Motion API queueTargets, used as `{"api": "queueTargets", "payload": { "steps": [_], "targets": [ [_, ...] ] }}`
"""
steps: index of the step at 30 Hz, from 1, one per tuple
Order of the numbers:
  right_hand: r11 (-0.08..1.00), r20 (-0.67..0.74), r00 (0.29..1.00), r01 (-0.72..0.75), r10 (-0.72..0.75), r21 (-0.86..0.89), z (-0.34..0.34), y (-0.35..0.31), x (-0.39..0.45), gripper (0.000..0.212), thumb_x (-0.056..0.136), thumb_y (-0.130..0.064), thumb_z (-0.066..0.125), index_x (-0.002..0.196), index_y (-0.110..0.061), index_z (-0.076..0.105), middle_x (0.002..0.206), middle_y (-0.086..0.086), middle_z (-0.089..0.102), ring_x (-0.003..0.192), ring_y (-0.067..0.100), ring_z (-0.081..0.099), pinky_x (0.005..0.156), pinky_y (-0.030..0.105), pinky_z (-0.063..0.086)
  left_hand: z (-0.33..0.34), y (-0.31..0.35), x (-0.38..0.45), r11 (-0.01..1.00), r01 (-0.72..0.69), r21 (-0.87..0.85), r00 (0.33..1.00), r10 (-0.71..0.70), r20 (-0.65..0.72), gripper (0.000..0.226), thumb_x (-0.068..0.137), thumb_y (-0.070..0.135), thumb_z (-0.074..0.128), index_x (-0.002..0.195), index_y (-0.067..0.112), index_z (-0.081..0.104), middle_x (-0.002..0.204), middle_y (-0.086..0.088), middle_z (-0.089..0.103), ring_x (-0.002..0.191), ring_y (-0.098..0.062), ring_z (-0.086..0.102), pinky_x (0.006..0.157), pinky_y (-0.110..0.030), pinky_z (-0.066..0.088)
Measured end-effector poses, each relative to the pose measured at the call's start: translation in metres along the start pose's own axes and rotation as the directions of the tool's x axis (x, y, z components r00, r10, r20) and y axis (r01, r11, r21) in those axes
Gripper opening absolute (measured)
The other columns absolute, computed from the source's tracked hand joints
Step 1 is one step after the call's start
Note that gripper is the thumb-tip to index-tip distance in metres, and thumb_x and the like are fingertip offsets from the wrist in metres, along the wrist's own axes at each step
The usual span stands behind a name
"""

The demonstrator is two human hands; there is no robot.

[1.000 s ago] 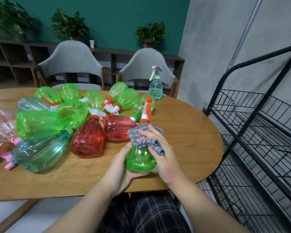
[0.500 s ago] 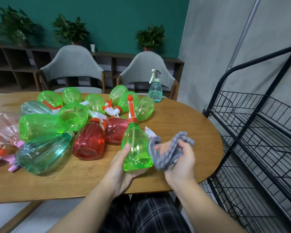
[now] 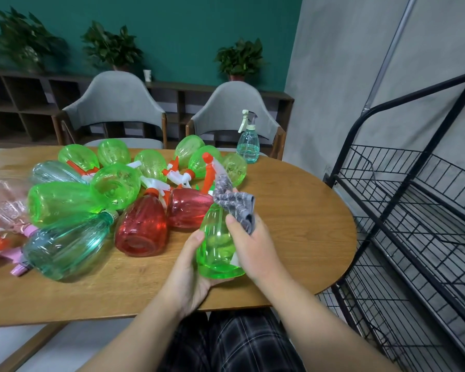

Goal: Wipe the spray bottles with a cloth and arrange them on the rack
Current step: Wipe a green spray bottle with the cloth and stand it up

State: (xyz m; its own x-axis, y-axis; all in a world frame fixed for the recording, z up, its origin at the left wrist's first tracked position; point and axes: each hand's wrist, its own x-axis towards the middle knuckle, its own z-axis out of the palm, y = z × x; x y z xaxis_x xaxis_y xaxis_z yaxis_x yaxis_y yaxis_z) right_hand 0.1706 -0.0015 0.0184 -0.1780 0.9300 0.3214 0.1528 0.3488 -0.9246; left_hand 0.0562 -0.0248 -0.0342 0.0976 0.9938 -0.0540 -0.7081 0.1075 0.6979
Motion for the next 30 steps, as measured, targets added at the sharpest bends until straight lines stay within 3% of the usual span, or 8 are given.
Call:
{"api": "queueTargets", "payload": {
  "steps": [6,11,14,17,22,25,27,30],
  "targets": [
    [0.983,0.187,0.969,0.175,-0.161,-0.061,-0.007,0.008,-0.007,0.049,0.087,-0.024,0.053,0.129,-0.047,0.04,0.147,-0.016,0.038,0.14,-0.007,0.02,0.109,0.007,0.015,0.002,0.002,-0.002,1.0,-0.011,-0.012,1.0,0.011,-0.003,0.043,0.083,0.037,0.044,0.111,0.011,0.063,0.097,-0.013,0.074,0.079,-0.025,0.073,0.054,-0.04,0.057],
    [0.952,0.22,0.936,0.296,-0.274,-0.075,-0.013,0.02,-0.016,0.042,0.083,-0.014,0.061,0.123,-0.028,0.063,0.146,-0.002,0.043,0.138,0.0,0.032,0.11,0.016,0.027,0.0,0.002,-0.002,1.0,-0.001,0.01,1.0,0.001,-0.017,0.048,0.085,0.042,0.041,0.113,0.011,0.066,0.11,-0.018,0.069,0.091,-0.03,0.07,0.066,-0.048,0.059],
    [0.93,0.21,0.911,0.366,-0.355,-0.017,-0.013,0.025,-0.021,0.039,0.085,-0.046,0.063,0.111,-0.02,0.071,0.137,0.0,0.052,0.13,0.006,0.046,0.107,0.023,0.034,0.003,0.004,-0.002,1.0,0.028,-0.007,0.999,-0.028,-0.02,0.057,0.083,0.052,0.04,0.121,0.014,0.063,0.11,-0.014,0.072,0.093,-0.024,0.072,0.071,-0.042,0.061],
    [0.92,0.177,0.904,0.392,-0.388,0.014,-0.012,0.031,-0.023,0.056,0.085,-0.065,0.049,0.098,-0.016,0.074,0.124,0.001,0.063,0.121,0.011,0.055,0.108,0.031,0.034,0.004,0.004,-0.003,0.999,0.03,-0.032,0.999,-0.032,-0.034,0.07,0.077,0.057,0.064,0.126,0.007,0.062,0.117,-0.017,0.069,0.097,-0.023,0.071,0.072,-0.036,0.061],
    [0.893,0.108,0.888,0.436,-0.447,0.11,-0.012,0.039,-0.027,0.055,0.086,-0.053,0.057,0.076,-0.001,0.071,0.096,0.004,0.071,0.095,0.017,0.065,0.096,0.029,0.041,-0.003,0.0,0.001,0.998,0.067,-0.004,0.99,-0.067,-0.128,0.116,0.045,0.058,0.093,0.14,0.007,0.049,0.137,-0.023,0.056,0.122,-0.035,0.058,0.087,-0.046,0.056],
    [0.922,-0.04,0.996,0.09,-0.08,0.378,-0.021,0.033,-0.026,0.041,0.064,-0.031,0.063,0.084,0.005,0.064,0.081,0.01,0.066,0.078,0.023,0.062,0.081,0.033,0.049,-0.003,-0.002,0.004,1.0,0.004,0.006,0.992,-0.003,-0.125,0.115,0.038,0.055,0.095,0.133,0.005,0.053,0.127,-0.021,0.063,0.11,-0.031,0.066,0.08,-0.044,0.059],
    [0.751,-0.243,0.909,-0.106,0.34,0.652,-0.028,0.03,-0.017,0.032,0.071,-0.025,0.059,0.085,0.004,0.056,0.081,0.016,0.059,0.073,0.027,0.06,0.076,0.036,0.05,-0.001,-0.002,0.002,1.0,-0.011,0.018,0.996,0.012,-0.094,0.113,0.028,0.056,0.096,0.124,0.009,0.06,0.115,-0.017,0.07,0.094,-0.026,0.072,0.066,-0.038,0.06],
    [0.534,-0.324,0.745,-0.052,0.583,0.844,-0.035,0.015,0.001,0.02,0.094,-0.018,0.047,0.08,-0.009,0.06,0.079,0.008,0.063,0.072,0.022,0.061,0.073,0.034,0.048,0.002,-0.001,0.001,0.999,-0.003,0.045,0.998,0.006,-0.069,0.108,0.019,0.054,0.096,0.114,0.013,0.065,0.105,-0.014,0.074,0.086,-0.026,0.074,0.058,-0.037,0.058]
  ]
}}
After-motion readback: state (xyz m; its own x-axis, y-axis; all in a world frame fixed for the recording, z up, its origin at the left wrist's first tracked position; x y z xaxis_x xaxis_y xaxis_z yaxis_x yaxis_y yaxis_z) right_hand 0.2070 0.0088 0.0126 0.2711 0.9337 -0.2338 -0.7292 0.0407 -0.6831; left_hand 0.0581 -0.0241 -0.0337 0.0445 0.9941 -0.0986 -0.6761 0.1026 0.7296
